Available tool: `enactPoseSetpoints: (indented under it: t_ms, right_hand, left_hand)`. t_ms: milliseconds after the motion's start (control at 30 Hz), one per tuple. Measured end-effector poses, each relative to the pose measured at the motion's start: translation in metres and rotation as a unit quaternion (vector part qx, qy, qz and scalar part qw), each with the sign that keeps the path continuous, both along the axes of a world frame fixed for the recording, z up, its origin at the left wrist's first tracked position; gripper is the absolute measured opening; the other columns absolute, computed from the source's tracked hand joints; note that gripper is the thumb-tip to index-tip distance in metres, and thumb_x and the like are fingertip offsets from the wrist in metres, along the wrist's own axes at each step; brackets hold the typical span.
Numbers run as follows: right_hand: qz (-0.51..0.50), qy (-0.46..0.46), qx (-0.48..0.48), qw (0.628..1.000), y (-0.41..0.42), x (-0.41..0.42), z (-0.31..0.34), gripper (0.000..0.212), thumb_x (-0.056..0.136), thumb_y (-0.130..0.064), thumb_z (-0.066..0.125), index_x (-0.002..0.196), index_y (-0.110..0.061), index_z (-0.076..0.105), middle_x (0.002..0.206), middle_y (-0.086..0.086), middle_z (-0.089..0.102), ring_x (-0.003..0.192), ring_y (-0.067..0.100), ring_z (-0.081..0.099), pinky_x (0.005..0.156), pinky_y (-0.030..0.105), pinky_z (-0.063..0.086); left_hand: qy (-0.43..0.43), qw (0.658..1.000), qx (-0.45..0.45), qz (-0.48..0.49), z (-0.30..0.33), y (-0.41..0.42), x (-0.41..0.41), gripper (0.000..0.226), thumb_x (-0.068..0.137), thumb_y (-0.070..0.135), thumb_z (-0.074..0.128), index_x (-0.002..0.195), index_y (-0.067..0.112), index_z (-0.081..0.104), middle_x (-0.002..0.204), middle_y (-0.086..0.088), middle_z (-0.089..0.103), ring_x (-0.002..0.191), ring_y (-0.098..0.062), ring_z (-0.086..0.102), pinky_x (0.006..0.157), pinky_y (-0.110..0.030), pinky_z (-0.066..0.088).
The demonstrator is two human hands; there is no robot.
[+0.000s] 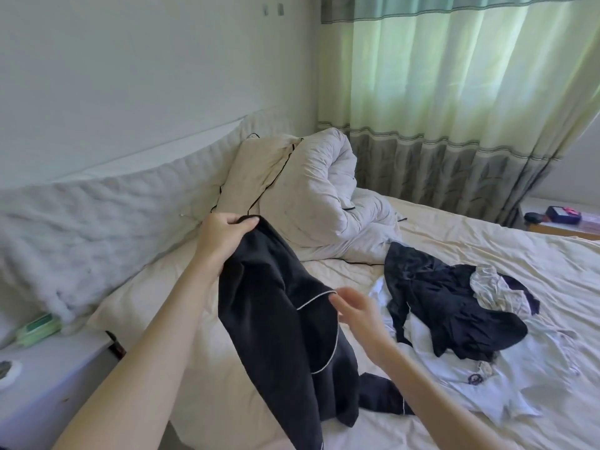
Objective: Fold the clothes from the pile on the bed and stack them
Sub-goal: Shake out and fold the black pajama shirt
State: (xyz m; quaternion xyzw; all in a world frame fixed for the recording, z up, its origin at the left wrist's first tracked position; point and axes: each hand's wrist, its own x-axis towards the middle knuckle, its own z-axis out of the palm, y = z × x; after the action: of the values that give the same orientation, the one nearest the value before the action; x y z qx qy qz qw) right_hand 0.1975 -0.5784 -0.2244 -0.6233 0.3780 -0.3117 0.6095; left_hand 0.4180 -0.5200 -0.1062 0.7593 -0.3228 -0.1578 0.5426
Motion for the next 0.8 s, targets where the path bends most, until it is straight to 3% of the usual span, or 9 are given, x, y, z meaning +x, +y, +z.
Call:
enactPoseSetpoints:
  t_ms: [67, 133, 267, 333, 433, 533, 633, 700, 800]
  right_hand:
    - [0.033, -0.035, 0.063, 0.997, -0.015, -0.004, 0.028, 0.015, 0.094, -0.010, 0.054, 0.083, -0.008, 0.065, 0.078, 0.005, 0.061, 0.072, 0.014, 0.058, 0.066, 0.023, 0.049]
    - [0.064, -0.004, 0.058, 0.996, -0.029, -0.006, 0.054, 0.013, 0.093, -0.012, 0.057, 0.084, -0.009, 0.067, 0.076, 0.003, 0.060, 0.071, 0.012, 0.056, 0.065, 0.021, 0.047]
    - [0.077, 0.054, 0.018, 0.995, -0.041, 0.005, 0.081, 0.014, 0.089, -0.011, 0.062, 0.092, 0.001, 0.069, 0.084, 0.011, 0.061, 0.078, 0.019, 0.055, 0.074, 0.030, 0.045]
    - [0.089, 0.062, 0.018, 0.994, -0.038, 0.012, 0.087, 0.009, 0.086, -0.011, 0.065, 0.086, -0.005, 0.071, 0.080, 0.010, 0.063, 0.076, 0.018, 0.058, 0.072, 0.028, 0.047]
    - [0.126, 0.058, 0.019, 0.990, -0.035, 0.016, 0.091, 0.010, 0.083, -0.013, 0.067, 0.074, -0.013, 0.073, 0.074, 0.006, 0.065, 0.071, 0.015, 0.061, 0.068, 0.026, 0.049]
    - [0.158, 0.013, 0.054, 0.986, -0.038, 0.011, 0.094, 0.010, 0.084, -0.014, 0.066, 0.080, -0.010, 0.075, 0.080, 0.006, 0.067, 0.076, 0.015, 0.062, 0.074, 0.025, 0.050]
    - [0.162, 0.011, 0.049, 0.986, -0.043, 0.005, 0.094, 0.010, 0.086, -0.013, 0.065, 0.087, -0.007, 0.073, 0.084, 0.007, 0.069, 0.079, 0.013, 0.064, 0.074, 0.021, 0.052]
    - [0.141, 0.064, -0.022, 0.988, -0.045, 0.001, 0.089, 0.010, 0.086, -0.011, 0.066, 0.089, -0.004, 0.073, 0.084, 0.006, 0.069, 0.077, 0.009, 0.062, 0.071, 0.014, 0.049]
    - [0.135, 0.189, -0.160, 0.960, -0.047, -0.008, 0.070, 0.008, 0.083, -0.014, 0.069, 0.079, -0.007, 0.071, 0.068, 0.001, 0.061, 0.065, 0.006, 0.051, 0.065, 0.020, 0.041]
  left_hand:
    - [-0.034, 0.998, 0.053, 0.016, -0.016, 0.006, 0.008, 0.013, 0.083, 0.016, 0.069, 0.071, 0.013, 0.068, 0.077, -0.005, 0.065, 0.076, -0.017, 0.058, 0.069, -0.028, 0.045]
    - [-0.077, 0.991, 0.109, 0.024, -0.040, 0.015, 0.002, 0.007, 0.084, 0.012, 0.066, 0.089, 0.010, 0.071, 0.094, -0.007, 0.069, 0.090, -0.019, 0.061, 0.082, -0.028, 0.046]
    - [-0.057, 0.986, 0.110, -0.111, -0.075, 0.027, -0.053, 0.019, 0.085, 0.028, 0.067, 0.101, 0.018, 0.068, 0.091, 0.009, 0.068, 0.081, -0.002, 0.061, 0.065, -0.006, 0.043]
    - [-0.003, 0.980, 0.091, -0.174, -0.078, 0.026, -0.079, 0.025, 0.082, 0.037, 0.068, 0.101, 0.022, 0.067, 0.091, 0.011, 0.069, 0.082, -0.002, 0.064, 0.070, -0.012, 0.049]
    - [0.039, 0.987, 0.039, -0.148, -0.068, 0.018, -0.097, 0.020, 0.082, 0.031, 0.070, 0.095, 0.017, 0.067, 0.089, 0.002, 0.070, 0.079, -0.013, 0.068, 0.076, -0.031, 0.057]
    - [0.051, 0.991, 0.005, -0.123, -0.059, 0.013, -0.099, 0.017, 0.084, 0.024, 0.068, 0.095, 0.011, 0.070, 0.085, -0.003, 0.071, 0.074, -0.019, 0.069, 0.075, -0.039, 0.058]
    - [0.019, 0.991, 0.041, -0.129, -0.057, 0.010, -0.097, 0.017, 0.089, 0.019, 0.060, 0.097, 0.008, 0.070, 0.087, -0.005, 0.071, 0.079, -0.021, 0.069, 0.080, -0.042, 0.056]
    - [0.081, 0.984, 0.073, -0.139, -0.054, 0.008, -0.090, 0.018, 0.094, 0.014, 0.052, 0.099, 0.005, 0.067, 0.091, -0.006, 0.069, 0.084, -0.020, 0.067, 0.078, -0.039, 0.057]
    - [0.324, 0.922, 0.065, -0.204, -0.041, 0.007, -0.075, 0.018, 0.098, 0.010, 0.044, 0.096, 0.004, 0.061, 0.082, -0.007, 0.064, 0.077, -0.017, 0.063, 0.068, -0.031, 0.057]
